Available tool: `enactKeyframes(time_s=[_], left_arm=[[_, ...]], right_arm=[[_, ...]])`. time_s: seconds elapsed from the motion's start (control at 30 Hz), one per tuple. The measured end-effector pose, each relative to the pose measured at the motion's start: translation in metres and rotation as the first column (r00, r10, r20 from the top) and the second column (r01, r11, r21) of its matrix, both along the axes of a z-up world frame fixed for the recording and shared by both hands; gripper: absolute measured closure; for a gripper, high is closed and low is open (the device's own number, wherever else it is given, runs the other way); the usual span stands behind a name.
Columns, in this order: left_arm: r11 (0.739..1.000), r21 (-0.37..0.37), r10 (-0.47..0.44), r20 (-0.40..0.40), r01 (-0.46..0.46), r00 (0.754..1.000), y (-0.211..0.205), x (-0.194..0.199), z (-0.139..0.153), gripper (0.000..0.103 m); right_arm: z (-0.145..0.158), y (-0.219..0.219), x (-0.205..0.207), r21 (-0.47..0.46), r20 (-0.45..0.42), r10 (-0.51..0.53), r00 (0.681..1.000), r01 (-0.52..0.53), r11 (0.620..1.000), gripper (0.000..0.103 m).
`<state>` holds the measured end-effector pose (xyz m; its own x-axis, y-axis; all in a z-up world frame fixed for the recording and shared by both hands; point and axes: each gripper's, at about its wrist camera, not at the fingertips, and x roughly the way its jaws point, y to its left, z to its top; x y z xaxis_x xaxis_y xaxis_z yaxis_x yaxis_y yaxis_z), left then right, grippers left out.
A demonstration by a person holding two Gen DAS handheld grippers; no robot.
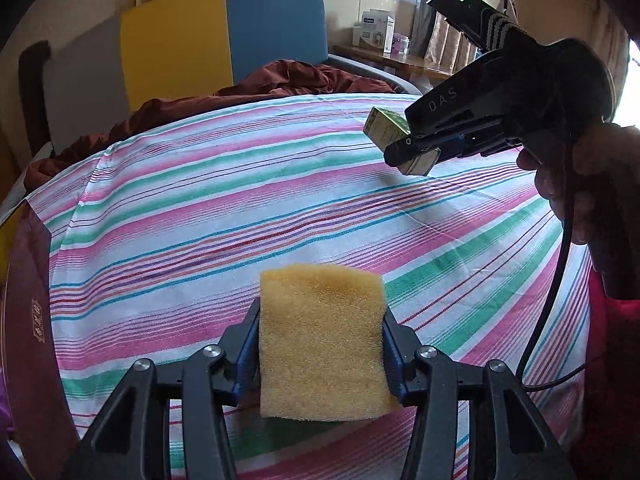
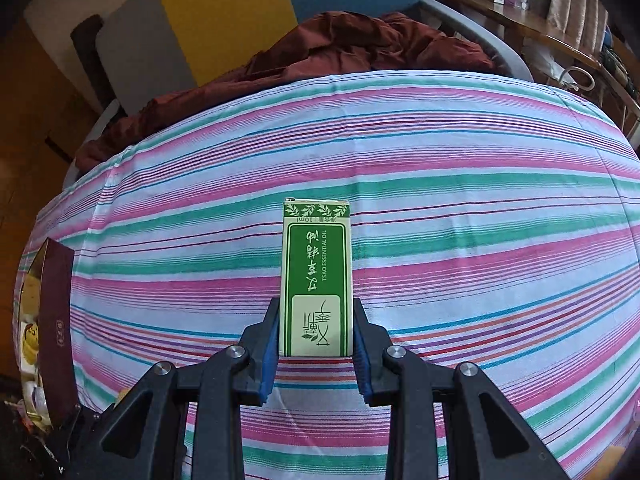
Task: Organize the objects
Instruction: 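Lower the yellow sponge into the gold box with the left tool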
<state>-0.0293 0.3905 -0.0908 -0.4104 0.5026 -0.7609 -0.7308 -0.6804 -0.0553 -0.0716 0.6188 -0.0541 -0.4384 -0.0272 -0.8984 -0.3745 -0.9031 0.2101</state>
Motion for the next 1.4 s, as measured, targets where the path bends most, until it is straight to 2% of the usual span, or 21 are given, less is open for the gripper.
enactKeyframes(time_s=[0.17,0.3,0.43,0.57,0.73,0.83,0.93,1.07,1.17,1.23,1.4], left_arm=[[1.000,0.015,0.002,0.003,-0.003,1.000,-0.001,0.000,-0.001,0.051],[1.000,0.015,0.004,0.003,-0.004,1.000,0.001,-0.001,0.000,0.051],[0.999,0.027,0.045,0.060,-0.047,0.997,-0.010,-0.003,0.008,0.052],[0.994,0.066,0.079,0.059,-0.083,0.995,-0.036,-0.001,0.036,0.052],[0.974,0.149,0.165,0.050,-0.171,0.985,-0.094,-0.018,0.084,0.051],[0.949,0.142,0.271,0.081,-0.280,0.959,-0.137,-0.054,0.094,0.051],[0.912,0.125,0.376,0.126,-0.391,0.918,-0.183,-0.098,0.096,0.051],[0.867,0.054,0.485,0.137,-0.495,0.864,-0.227,-0.151,0.082,0.051],[0.835,0.011,0.544,0.146,-0.551,0.826,-0.245,-0.180,0.067,0.051],[0.821,-0.014,0.565,0.163,-0.570,0.809,-0.251,-0.194,0.057,0.050],[0.816,-0.087,0.577,0.168,-0.571,0.799,-0.246,-0.216,0.036,0.048]], right_arm=[[-0.013,-0.006,-0.004,0.028,0.067,0.026,0.997,-0.028,0.999,0.073],[-0.015,-0.008,-0.007,0.046,0.066,0.034,0.997,-0.037,0.998,0.073],[-0.014,-0.015,-0.006,0.083,0.071,0.050,0.996,-0.055,0.995,0.073],[-0.017,-0.020,-0.011,0.107,0.074,0.063,0.995,-0.071,0.992,0.073],[-0.018,-0.031,-0.010,0.149,0.078,0.079,0.994,-0.090,0.985,0.073],[-0.019,-0.036,-0.010,0.162,0.081,0.077,0.994,-0.089,0.983,0.073],[-0.019,-0.039,-0.009,0.172,0.085,0.074,0.994,-0.088,0.981,0.073],[-0.018,-0.039,-0.008,0.182,0.088,0.078,0.993,-0.093,0.979,0.073],[-0.018,-0.040,-0.008,0.185,0.090,0.081,0.993,-0.097,0.978,0.073],[-0.016,-0.040,-0.005,0.183,0.089,0.081,0.993,-0.097,0.978,0.073],[-0.014,-0.040,-0.005,0.186,0.090,0.084,0.992,-0.100,0.977,0.072]])
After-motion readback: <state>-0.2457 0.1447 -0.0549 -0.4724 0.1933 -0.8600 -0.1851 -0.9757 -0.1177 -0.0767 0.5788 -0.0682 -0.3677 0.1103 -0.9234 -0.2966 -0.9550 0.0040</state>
